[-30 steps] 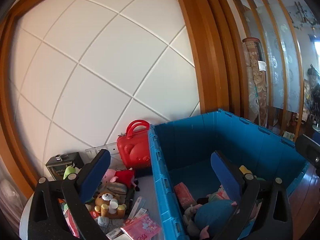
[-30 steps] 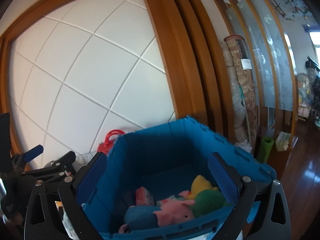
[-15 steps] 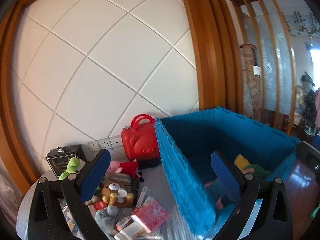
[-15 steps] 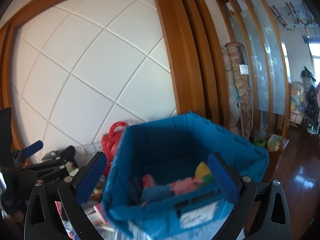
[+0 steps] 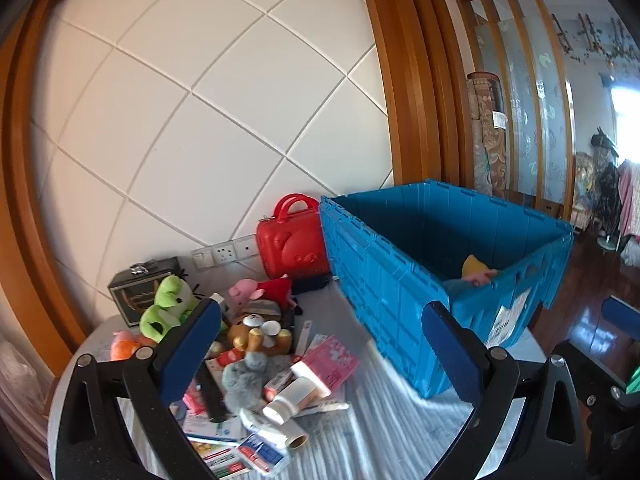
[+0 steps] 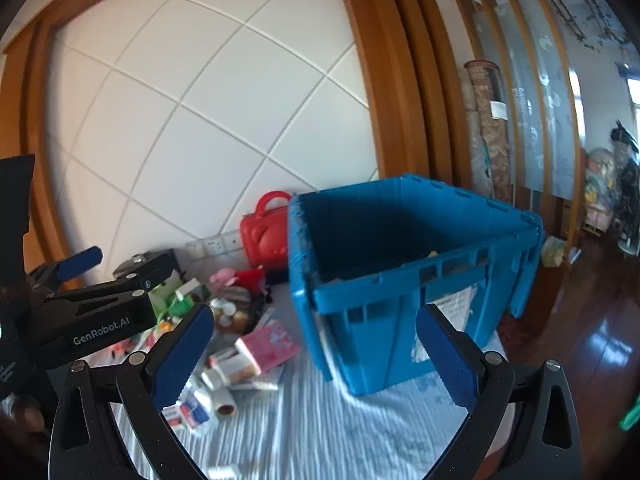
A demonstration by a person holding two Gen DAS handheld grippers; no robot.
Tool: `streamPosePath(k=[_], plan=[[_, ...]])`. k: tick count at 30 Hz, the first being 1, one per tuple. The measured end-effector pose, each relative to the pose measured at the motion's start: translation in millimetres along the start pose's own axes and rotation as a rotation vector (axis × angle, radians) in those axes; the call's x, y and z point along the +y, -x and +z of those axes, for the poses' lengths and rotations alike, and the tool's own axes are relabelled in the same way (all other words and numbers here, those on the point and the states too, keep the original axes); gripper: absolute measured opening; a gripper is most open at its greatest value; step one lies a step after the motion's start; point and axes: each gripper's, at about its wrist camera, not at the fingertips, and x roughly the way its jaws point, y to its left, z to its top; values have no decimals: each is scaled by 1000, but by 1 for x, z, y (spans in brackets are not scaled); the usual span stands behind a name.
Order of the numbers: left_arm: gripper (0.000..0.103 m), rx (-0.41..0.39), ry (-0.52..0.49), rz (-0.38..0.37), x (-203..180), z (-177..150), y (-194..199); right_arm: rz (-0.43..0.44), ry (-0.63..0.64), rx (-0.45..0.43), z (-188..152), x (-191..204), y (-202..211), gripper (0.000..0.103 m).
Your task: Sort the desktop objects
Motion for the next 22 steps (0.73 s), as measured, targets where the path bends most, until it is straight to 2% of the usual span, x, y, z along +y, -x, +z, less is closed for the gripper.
streamPosePath(k=[2, 5, 9, 15, 22], plan=[[102, 14, 6, 18, 0, -7, 6, 0, 39, 8, -10, 5, 4, 103], [102, 27, 26, -8, -1, -18, 15, 12, 39, 54, -20, 5, 4, 103], [102, 35, 71, 16, -1, -30, 19, 7, 72, 85, -29, 8, 2, 103], [102, 64, 88, 21, 1, -37, 20, 25, 109, 83, -30, 9, 1, 103], [102, 40, 79, 109, 7, -38, 26, 43, 102, 79, -28, 6, -1, 103]])
